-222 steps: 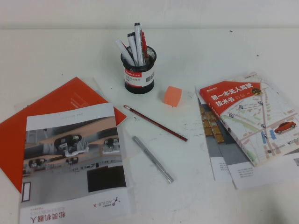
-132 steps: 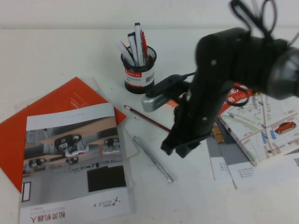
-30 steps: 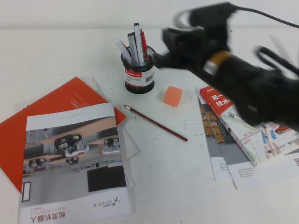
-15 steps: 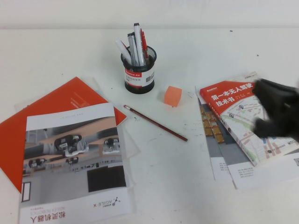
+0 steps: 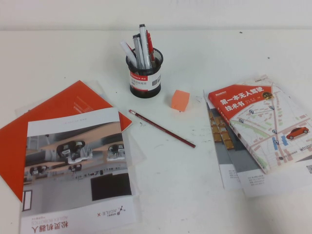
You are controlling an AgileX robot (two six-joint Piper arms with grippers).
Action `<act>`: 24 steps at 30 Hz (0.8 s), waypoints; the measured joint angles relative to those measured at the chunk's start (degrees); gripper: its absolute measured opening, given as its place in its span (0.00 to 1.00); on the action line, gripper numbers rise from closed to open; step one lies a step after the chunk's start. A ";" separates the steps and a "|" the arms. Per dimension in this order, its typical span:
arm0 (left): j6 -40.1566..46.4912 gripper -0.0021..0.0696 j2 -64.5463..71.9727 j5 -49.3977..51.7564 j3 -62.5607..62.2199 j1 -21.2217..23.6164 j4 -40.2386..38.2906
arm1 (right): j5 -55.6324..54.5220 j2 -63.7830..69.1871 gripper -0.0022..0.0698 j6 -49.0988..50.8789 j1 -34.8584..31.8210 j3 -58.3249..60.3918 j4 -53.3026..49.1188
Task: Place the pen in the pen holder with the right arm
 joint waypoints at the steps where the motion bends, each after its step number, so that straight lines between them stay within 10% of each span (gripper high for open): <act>1: 0.00 0.02 0.00 0.00 0.00 0.00 0.00 | 1.63 -3.11 0.00 -0.26 -2.27 1.14 0.15; 10: 0.00 0.02 0.00 0.00 0.00 0.00 0.00 | 10.69 -18.72 0.00 -0.71 -13.31 5.37 1.37; 24: 0.00 0.02 0.00 0.00 0.00 0.00 0.00 | 23.16 -21.64 0.00 22.53 -10.22 7.57 -16.79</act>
